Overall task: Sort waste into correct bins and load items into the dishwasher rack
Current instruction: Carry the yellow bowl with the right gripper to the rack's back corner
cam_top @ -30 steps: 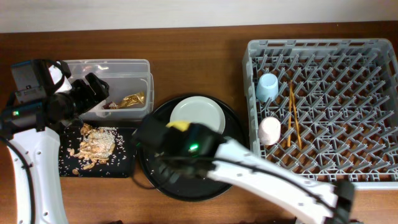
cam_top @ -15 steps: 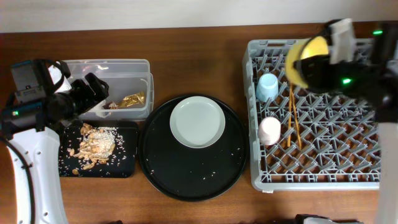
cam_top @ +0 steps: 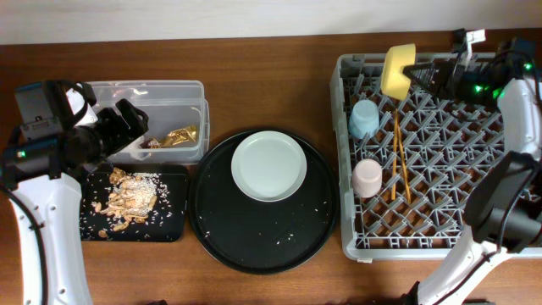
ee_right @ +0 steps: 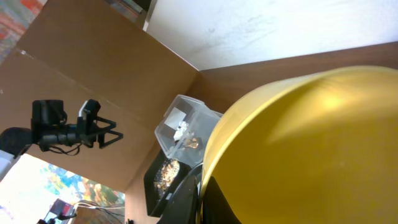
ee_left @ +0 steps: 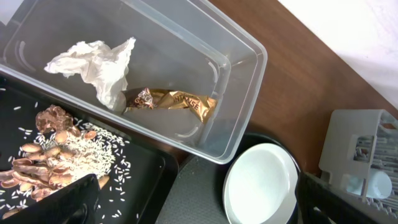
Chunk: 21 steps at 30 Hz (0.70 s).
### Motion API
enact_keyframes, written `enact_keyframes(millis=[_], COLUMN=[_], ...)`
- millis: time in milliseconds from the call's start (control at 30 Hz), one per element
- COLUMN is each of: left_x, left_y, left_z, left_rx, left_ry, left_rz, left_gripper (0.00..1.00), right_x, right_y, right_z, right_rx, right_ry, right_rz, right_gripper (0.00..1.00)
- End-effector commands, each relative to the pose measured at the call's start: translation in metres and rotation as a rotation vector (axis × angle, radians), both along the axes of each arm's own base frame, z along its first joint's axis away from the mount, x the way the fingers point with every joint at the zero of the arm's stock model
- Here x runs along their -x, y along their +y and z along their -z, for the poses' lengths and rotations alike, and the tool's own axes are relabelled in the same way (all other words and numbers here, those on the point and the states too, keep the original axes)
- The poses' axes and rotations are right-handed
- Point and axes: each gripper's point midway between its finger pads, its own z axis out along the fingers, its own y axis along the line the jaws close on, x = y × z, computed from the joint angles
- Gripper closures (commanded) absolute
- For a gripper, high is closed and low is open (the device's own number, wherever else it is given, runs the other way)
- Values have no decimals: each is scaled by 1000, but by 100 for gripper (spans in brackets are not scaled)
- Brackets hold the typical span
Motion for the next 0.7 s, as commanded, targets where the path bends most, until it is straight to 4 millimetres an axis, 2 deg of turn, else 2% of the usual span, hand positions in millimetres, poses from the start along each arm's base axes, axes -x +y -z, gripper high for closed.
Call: enact_keyframes(millis=[0, 133, 200, 400, 533, 667], left_x=[0, 0, 0, 0, 0, 0], left_y=[2, 2, 2, 2, 2, 2], left_z=[0, 0, 0, 0, 0, 0], left_rx=[-10, -10, -10, -10, -10, -10], left_ry=[-1, -1, -1, -1, -1, -1], left_rz=[4, 4, 4, 4, 4, 4], left_gripper=[1, 1, 1, 1, 1, 1], right_x=[-7, -9, -5, -6, -4, 1], right_y=[-5, -11, -10, -14, -24, -26], right_z=[8, 44, 53, 64, 65, 78], right_rx=[-15, 112, 123, 175, 172, 165], right_ry=[-55, 41, 25, 48, 55, 90], right_rz=[-7, 34, 25, 40, 61, 69], right_gripper=[96, 96, 96, 96, 96, 96])
